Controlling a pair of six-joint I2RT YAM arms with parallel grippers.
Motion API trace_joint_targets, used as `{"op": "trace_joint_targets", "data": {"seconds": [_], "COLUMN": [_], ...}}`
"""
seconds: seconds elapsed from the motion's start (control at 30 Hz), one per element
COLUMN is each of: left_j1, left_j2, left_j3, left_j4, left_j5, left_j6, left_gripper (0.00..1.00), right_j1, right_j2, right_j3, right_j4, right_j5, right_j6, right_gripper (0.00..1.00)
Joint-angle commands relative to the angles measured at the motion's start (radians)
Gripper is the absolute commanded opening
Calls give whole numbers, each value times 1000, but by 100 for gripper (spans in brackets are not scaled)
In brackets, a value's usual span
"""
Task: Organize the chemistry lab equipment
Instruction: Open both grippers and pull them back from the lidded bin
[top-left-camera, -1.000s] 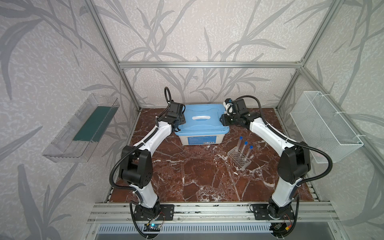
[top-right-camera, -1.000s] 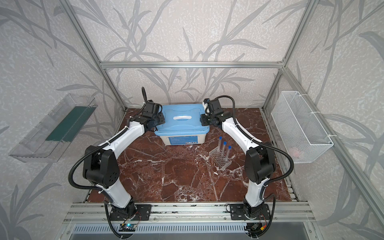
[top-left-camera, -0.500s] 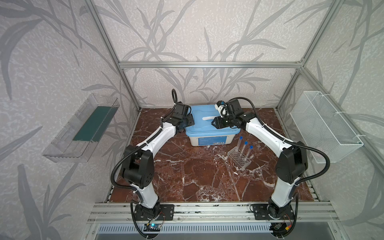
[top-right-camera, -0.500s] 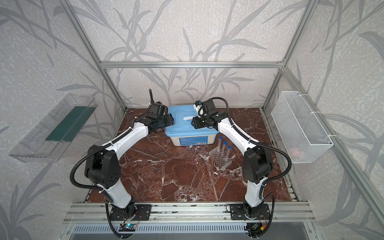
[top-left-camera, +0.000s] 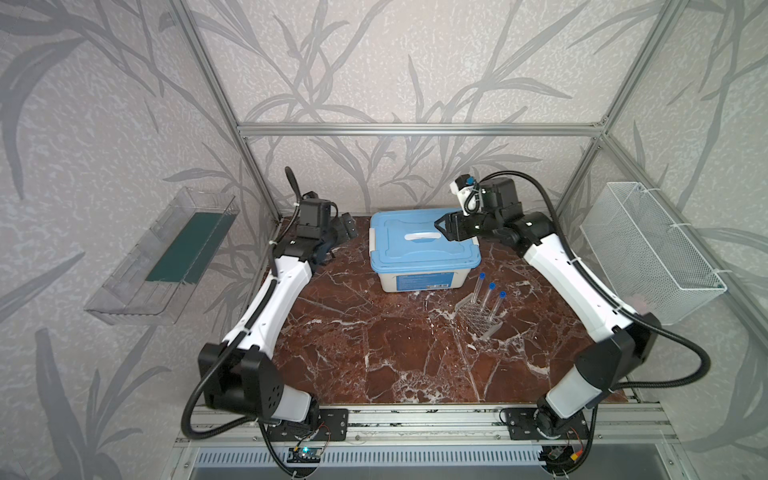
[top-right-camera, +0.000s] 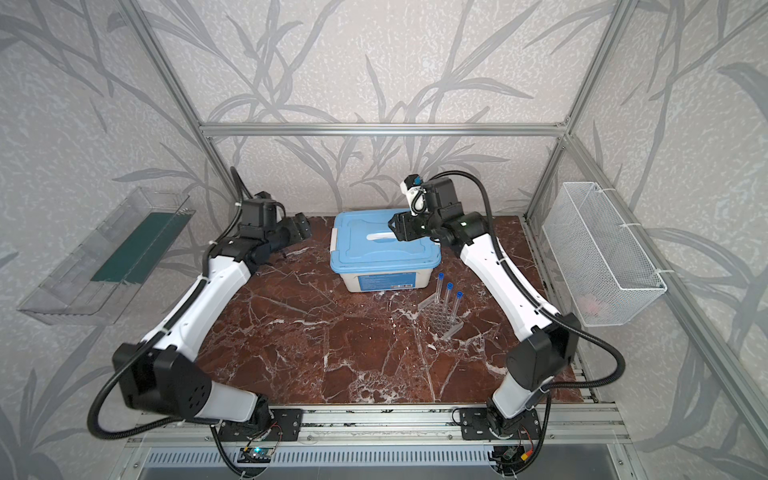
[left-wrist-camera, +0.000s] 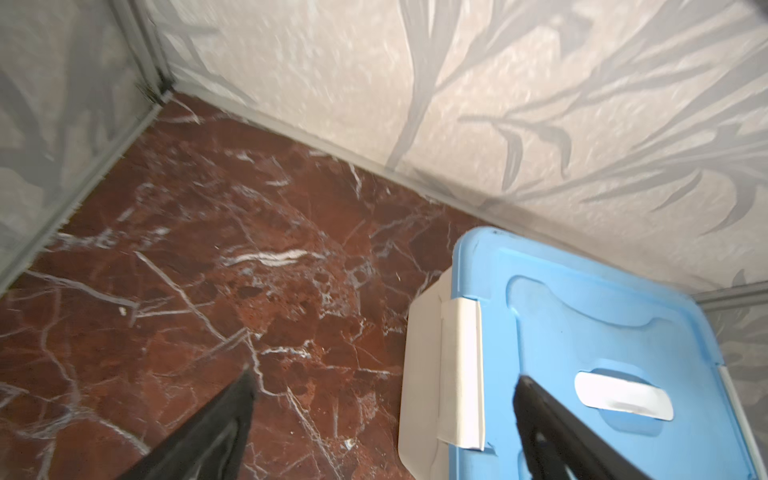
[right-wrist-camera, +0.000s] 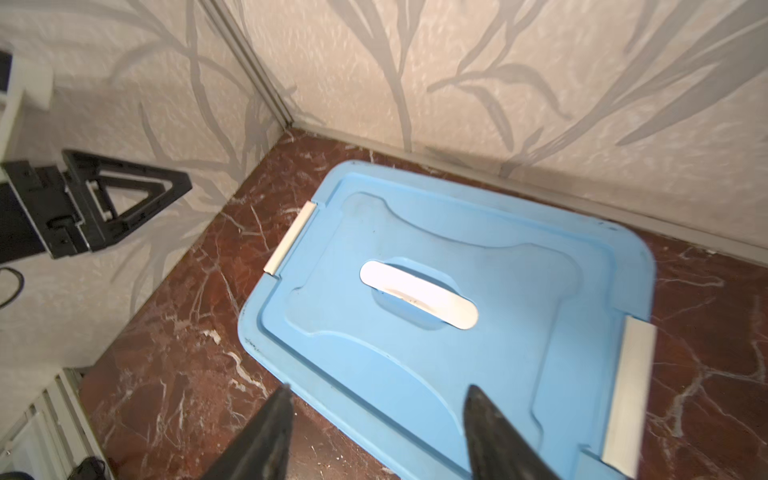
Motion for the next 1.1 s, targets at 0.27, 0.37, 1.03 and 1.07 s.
{"op": "trace_joint_targets", "data": {"seconds": [0.27,0.37,1.03,1.07], "left_j1": [63,63,89,97], "left_j2": [-140,-153,-118,-103], "left_j3": [-336,-429,-786,-784], "left_j4": [153,233,789,792], "left_j5": [76,-39,-396,-384], "left_j6": [-16,13,392,385], "left_gripper": [99,100,99,99], "right_j1": [-318,-393,-519,-519], "right_j2": [-367,-380,-270,-263], "right_j3": [-502,-650,-1159,-1192], "right_j4": [50,120,783,851], "right_j5": [130,189,230,222], "right_j6": [59,59,-5,-6], "right_gripper": [88,93,97,96]}}
